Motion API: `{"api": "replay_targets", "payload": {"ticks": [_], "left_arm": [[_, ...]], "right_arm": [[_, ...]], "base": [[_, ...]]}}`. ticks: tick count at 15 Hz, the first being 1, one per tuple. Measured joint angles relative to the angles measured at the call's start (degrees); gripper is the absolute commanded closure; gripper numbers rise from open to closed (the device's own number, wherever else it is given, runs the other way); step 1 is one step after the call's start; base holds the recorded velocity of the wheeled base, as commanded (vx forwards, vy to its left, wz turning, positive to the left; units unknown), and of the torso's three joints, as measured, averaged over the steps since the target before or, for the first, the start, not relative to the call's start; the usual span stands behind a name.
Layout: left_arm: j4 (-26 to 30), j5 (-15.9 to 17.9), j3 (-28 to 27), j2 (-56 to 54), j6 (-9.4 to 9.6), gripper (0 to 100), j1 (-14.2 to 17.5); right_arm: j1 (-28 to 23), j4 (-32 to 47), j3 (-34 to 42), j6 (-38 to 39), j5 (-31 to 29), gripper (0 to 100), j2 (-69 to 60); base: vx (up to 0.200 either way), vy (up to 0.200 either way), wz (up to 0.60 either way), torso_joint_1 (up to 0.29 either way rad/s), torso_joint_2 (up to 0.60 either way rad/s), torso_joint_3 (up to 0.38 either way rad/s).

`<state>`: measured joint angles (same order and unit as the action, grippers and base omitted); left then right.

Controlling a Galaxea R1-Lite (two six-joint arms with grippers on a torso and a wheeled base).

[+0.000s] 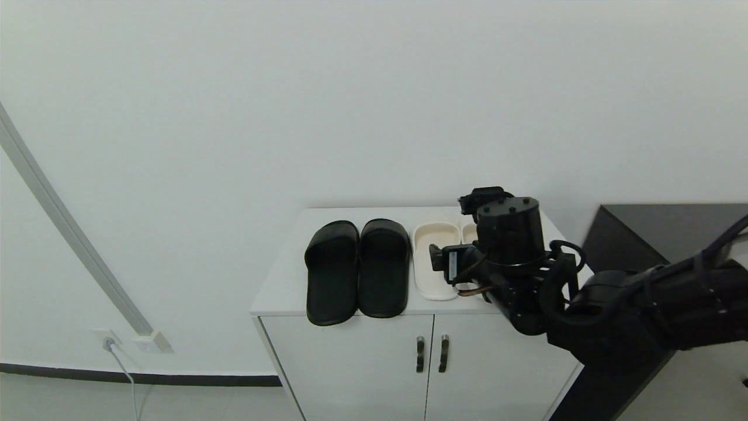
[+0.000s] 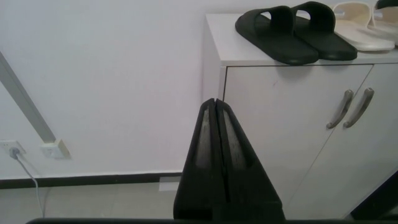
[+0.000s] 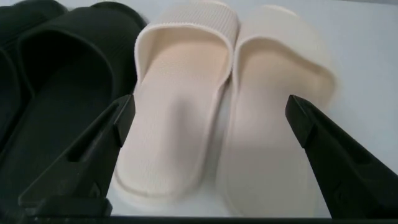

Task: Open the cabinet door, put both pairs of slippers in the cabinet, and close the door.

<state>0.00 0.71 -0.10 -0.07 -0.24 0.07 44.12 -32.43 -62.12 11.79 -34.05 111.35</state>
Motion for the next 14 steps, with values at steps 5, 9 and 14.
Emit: {"api": "replay_targets", "payload": {"ticks": [5,9,14], "left_arm": [[0.0,0.0,0.0,0.0,0.0,100,0.0],[0.0,0.0,0.0,0.0,0.02,100,0.0],[0.0,0.0,0.0,0.0,0.0,100,0.0]], "right_arm": [[-3.0,5.2,-7.8,3.2,-0.4,0,6.4],[-4.4,7.9,-13.7,4.7,-0.4,0,9.2],[-6.4,9.0,-18.8,4.4,-0.4,0,13.5]], "base": [[0.0,0.0,0.0,0.0,0.0,0.0],[0.0,0.0,0.0,0.0,0.0,0.0],[0.0,0.0,0.0,0.0,0.0,0.0]]}}
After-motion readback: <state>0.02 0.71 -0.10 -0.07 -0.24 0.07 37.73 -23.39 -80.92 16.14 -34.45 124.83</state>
